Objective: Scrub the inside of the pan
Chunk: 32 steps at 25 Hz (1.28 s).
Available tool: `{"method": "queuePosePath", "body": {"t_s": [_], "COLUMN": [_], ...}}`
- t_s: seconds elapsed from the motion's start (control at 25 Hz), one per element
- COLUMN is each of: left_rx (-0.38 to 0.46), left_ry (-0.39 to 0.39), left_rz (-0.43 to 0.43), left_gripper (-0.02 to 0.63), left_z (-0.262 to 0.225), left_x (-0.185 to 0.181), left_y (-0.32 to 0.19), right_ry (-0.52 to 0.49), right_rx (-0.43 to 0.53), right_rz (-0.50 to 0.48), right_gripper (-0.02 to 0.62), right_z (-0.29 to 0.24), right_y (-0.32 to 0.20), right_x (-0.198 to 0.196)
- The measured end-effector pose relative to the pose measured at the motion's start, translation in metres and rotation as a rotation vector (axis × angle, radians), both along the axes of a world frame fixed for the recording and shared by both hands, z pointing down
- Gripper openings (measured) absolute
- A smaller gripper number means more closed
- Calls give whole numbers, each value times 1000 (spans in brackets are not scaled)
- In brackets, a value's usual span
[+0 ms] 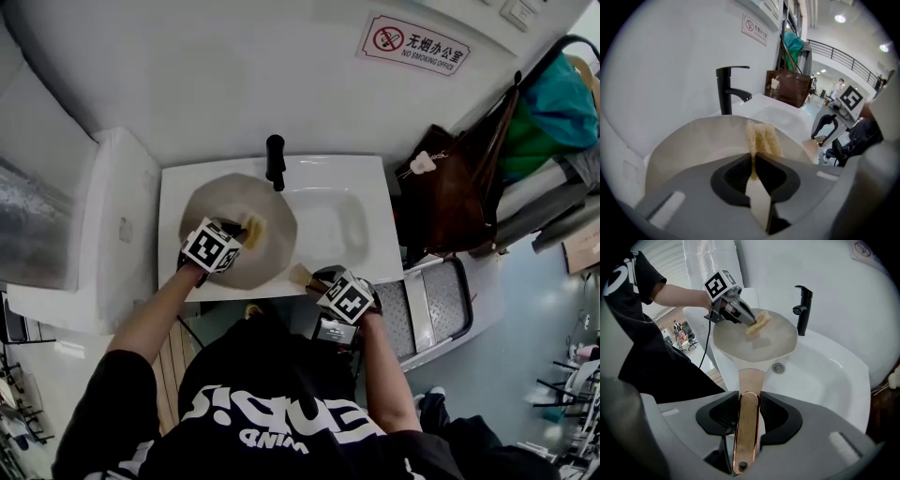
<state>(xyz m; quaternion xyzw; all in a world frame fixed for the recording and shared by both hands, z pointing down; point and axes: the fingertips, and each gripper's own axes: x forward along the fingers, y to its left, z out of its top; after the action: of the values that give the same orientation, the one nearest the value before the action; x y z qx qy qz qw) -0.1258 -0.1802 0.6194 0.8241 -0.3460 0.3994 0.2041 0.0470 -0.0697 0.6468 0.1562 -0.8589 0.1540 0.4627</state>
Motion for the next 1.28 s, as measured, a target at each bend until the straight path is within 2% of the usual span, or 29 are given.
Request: {"method": "queuePosePath", "body": {"t_s": [0.16, 0.28, 0.44, 0.52, 0.56, 0.84, 1.08, 1.28], "left_rx": [16, 35, 87, 118, 133, 244, 359, 454], "left_ry": [18, 41, 77, 101, 114, 196, 295, 420], "left_rz": [-7, -8, 2, 16, 23, 71, 7, -77], "left_gripper": [25, 25, 25, 25, 25, 25, 25, 25], "left_z": [-10, -23, -50, -67, -76, -139, -164, -164], "left_x": [2, 6, 17, 25, 29, 53, 56, 57], "left_y": [-1, -1, -1, 1, 2, 19, 33, 38], "right_ry": [2, -40, -159, -222, -253, -449, -560, -643], "right_rx": [44, 83, 183, 240, 255, 335, 493, 544], "right_rz": [-5, 16, 82, 129, 145, 207, 348, 455], "right_gripper": [150, 150, 135, 32, 9, 9, 9, 9], "right_z": [-9, -32, -82, -108, -119, -189, -210, -212], "right_y": [-1, -7, -22, -28, -30, -32, -43, -49], "right_x": [1, 0, -7, -9, -10, -10, 7, 14]}}
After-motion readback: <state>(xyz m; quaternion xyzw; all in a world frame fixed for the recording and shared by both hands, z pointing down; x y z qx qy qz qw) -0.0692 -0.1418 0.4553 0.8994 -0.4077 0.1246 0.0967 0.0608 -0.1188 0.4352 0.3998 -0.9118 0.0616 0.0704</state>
